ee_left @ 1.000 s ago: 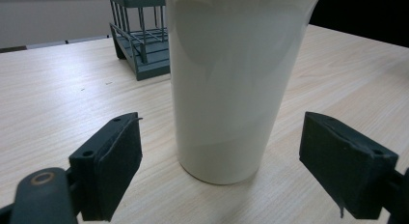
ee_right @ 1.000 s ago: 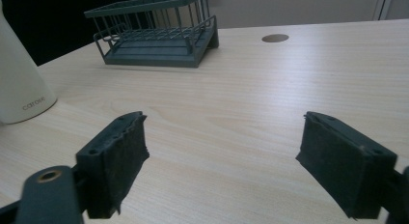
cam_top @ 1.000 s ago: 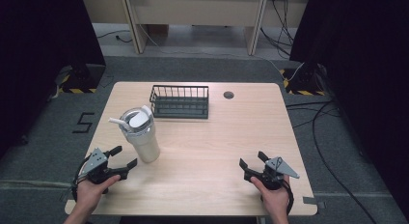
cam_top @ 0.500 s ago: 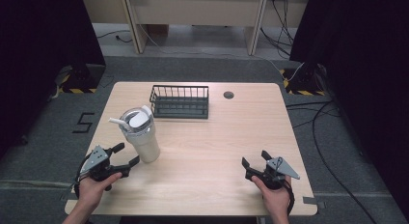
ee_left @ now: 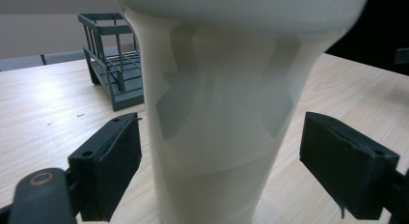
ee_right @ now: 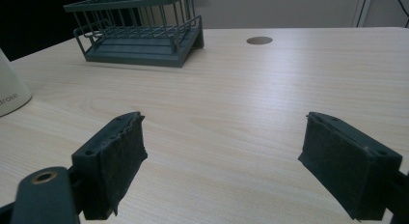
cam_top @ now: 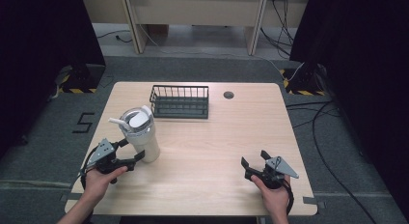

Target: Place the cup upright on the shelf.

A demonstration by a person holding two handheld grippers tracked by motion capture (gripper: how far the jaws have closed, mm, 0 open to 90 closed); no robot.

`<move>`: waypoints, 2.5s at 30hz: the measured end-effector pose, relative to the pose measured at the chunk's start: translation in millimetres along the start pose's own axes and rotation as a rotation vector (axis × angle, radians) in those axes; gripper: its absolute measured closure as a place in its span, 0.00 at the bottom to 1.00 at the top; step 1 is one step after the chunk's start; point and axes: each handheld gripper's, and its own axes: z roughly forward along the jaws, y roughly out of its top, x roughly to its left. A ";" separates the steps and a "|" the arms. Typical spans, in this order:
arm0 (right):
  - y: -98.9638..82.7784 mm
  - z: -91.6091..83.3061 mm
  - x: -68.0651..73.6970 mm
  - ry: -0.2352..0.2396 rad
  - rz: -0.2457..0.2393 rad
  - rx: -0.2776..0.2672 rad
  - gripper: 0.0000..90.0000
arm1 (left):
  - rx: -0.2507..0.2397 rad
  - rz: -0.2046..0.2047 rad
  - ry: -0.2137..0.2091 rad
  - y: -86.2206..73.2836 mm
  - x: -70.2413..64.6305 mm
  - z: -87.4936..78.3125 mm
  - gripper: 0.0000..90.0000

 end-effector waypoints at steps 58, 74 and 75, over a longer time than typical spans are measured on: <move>-5.0 3.9 -4.1 0.003 0.021 0.032 0.17 | -0.024 0.009 -0.030 10.6 0.2 27.4 0.11; -4.7 2.9 -4.5 -0.002 0.024 0.030 0.17 | -0.024 0.055 -0.048 22.1 -3.8 26.2 0.11; -4.7 3.1 -4.8 -0.003 0.024 0.027 0.17 | -0.029 0.065 -0.040 24.9 -3.9 25.3 0.11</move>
